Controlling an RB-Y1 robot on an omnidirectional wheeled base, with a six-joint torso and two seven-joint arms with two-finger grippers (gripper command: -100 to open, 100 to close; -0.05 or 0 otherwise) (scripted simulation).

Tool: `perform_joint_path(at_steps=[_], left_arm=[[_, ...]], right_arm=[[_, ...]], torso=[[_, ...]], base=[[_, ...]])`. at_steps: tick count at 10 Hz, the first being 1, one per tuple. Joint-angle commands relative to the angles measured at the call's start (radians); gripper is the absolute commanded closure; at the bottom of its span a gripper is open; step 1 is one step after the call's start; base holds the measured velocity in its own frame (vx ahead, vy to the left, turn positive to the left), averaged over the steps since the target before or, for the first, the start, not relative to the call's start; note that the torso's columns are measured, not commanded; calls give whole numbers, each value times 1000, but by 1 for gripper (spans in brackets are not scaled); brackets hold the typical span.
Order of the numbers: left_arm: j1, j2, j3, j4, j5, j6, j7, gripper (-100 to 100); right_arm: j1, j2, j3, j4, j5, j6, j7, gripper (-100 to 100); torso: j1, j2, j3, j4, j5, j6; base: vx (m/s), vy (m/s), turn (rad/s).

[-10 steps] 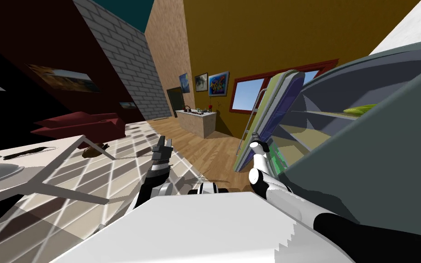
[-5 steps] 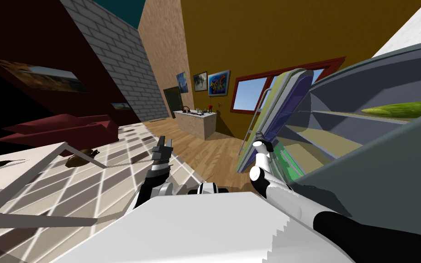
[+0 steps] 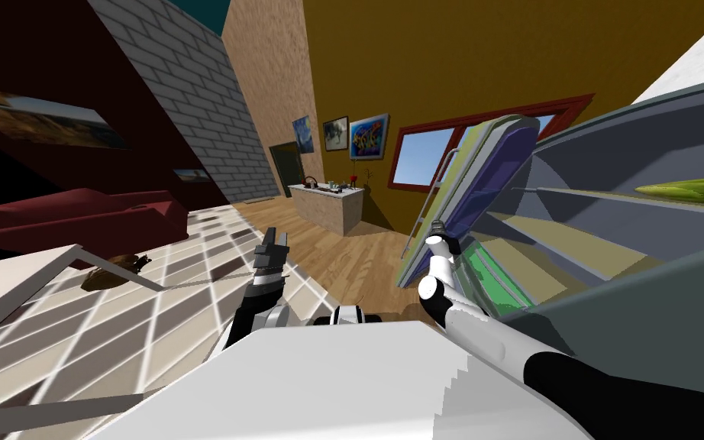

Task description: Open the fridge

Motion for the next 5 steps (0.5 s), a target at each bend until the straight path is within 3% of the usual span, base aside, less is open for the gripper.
perform_joint_path(at_steps=[1,5], left_arm=[[0,0,0,0,0,0,0,0],[0,0,0,0,0,0,0,0]], right_arm=[[-10,2,-54,-1,-20,-5,-46,-100],[-24,7,-128,-2,-43,-9,-101,-100]], torso=[[5,-5,-4,-2,1,-1],[5,-1,-1,-1,1,-1]], base=[[174,96,-43],[153,55,-39]])
